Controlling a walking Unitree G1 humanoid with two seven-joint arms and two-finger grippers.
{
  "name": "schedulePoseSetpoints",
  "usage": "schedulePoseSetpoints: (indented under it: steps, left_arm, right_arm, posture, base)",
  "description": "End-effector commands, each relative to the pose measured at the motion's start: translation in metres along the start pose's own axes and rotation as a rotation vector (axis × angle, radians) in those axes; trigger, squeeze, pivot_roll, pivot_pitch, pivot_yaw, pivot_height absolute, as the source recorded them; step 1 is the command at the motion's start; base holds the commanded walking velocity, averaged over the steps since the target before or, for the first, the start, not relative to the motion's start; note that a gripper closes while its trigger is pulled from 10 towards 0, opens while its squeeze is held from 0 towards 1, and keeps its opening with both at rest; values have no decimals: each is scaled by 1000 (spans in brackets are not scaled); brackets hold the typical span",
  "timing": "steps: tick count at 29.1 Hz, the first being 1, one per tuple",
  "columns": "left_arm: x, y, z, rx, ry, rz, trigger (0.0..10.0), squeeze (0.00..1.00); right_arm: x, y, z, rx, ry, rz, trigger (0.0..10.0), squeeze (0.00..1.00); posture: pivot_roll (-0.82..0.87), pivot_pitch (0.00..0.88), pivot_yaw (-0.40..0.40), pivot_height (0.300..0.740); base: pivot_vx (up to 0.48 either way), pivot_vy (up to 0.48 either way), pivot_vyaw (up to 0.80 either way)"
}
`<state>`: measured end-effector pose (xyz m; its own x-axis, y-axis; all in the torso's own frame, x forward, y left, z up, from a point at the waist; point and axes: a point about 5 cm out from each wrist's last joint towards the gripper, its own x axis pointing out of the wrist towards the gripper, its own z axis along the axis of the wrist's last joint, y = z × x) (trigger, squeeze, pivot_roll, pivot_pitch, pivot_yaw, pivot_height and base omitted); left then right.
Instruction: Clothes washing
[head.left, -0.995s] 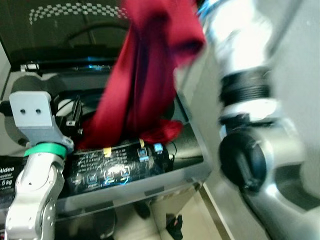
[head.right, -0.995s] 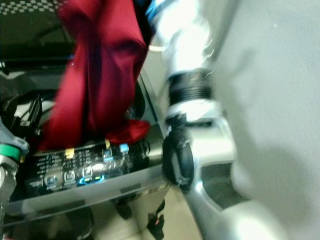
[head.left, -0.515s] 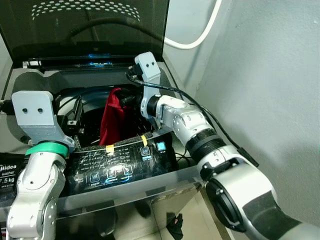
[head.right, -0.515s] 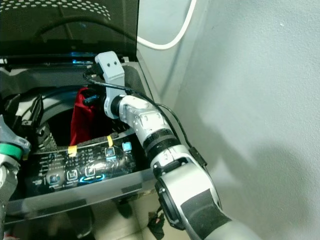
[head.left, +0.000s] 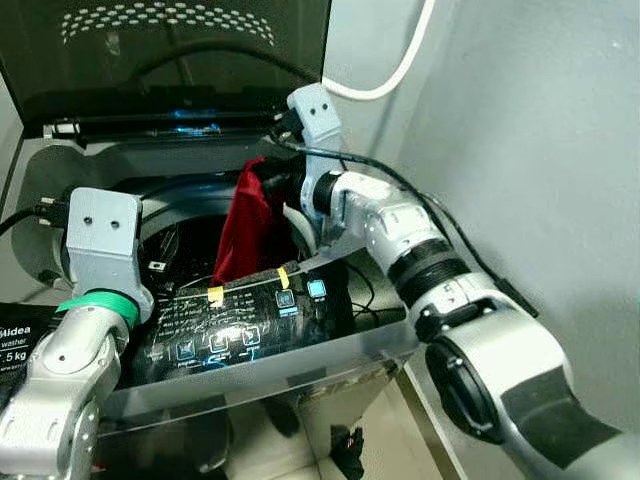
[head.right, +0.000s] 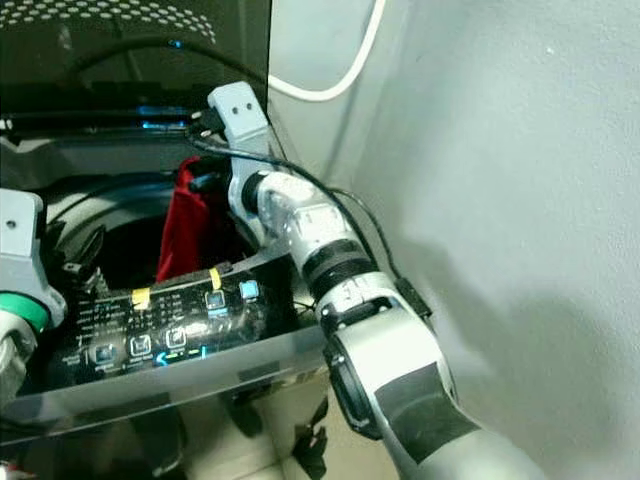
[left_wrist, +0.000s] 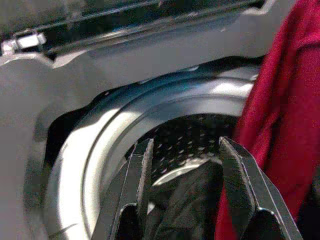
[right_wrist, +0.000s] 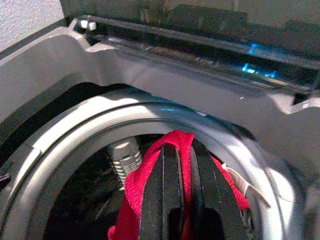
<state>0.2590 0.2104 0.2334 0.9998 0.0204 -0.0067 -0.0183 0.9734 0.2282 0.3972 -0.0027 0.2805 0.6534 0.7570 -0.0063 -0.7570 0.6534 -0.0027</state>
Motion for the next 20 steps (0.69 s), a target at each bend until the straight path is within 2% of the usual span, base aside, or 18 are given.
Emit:
schedulePoseSetpoints:
  steps: [1,3,4,7,9,10,13,15,16,17,18,19,20]
  left_arm:
    - [-2,0,-7,-1,70,-29,10000,0]
    - [-2,1,-6,9,76,-34,10000,0]
    - [-2,0,-5,13,79,-44,10000,0]
    - [-2,0,-5,13,79,-44,10000,0]
    - [-2,-1,-3,18,80,-60,10000,0]
    - [-2,-2,-2,26,86,-68,10000,0]
    - [-2,-2,-2,26,86,-68,10000,0]
    - [-1,-2,0,37,102,-77,10000,0]
    - [-1,-2,0,37,102,-77,10000,0]
    - [1,-1,3,27,104,-79,10000,0]
    - [1,-1,3,27,104,-79,10000,0]
    - [4,-3,8,23,114,-94,10000,0]
    - [4,-3,8,23,114,-94,10000,0]
  right_arm:
    - [0,-1,12,-6,-40,3,10000,0]
    - [0,-2,14,-7,-42,4,10000,0]
    - [-1,-2,16,-19,-43,20,10000,1000]
    - [-1,-2,16,-19,-43,20,10000,1000]
    - [-2,-1,20,-42,-35,72,10000,1000]
    - [-4,-2,25,-54,-41,81,10000,0]
    - [-4,-2,25,-54,-41,81,10000,0]
    - [-9,-8,43,-32,-103,73,10000,0]
    - [-9,-8,43,-32,-103,73,10000,0]
    - [-14,-14,57,-14,-168,41,10000,0]
    - [-14,-14,57,-14,-168,41,10000,0]
    - [-27,-29,80,23,-272,-17,10000,0]
    - [-27,-29,80,23,-272,-17,10000,0]
  posture:
    - [229,27,-34,740]
    - [229,27,-34,740]
    - [229,28,-30,740]
    - [229,28,-30,740]
    - [230,30,-21,740]
    - [230,30,-21,740]
    - [230,30,-21,740]
    - [230,30,-21,740]
    - [230,30,-21,740]
    - [230,30,-21,740]
    - [230,30,-21,740]
    - [225,24,25,740]
    - [225,24,25,740]
  base:
    - [0,0,0]
    - [0,0,0]
    - [0,0,0]
    - [0,0,0]
    - [0,0,0]
    - [0,0,0]
    - [0,0,0]
    - [0,0,0]
    - [0,0,0]
    - [0,0,0]
    - [0,0,0]
    - [0,0,0]
    - [0,0,0]
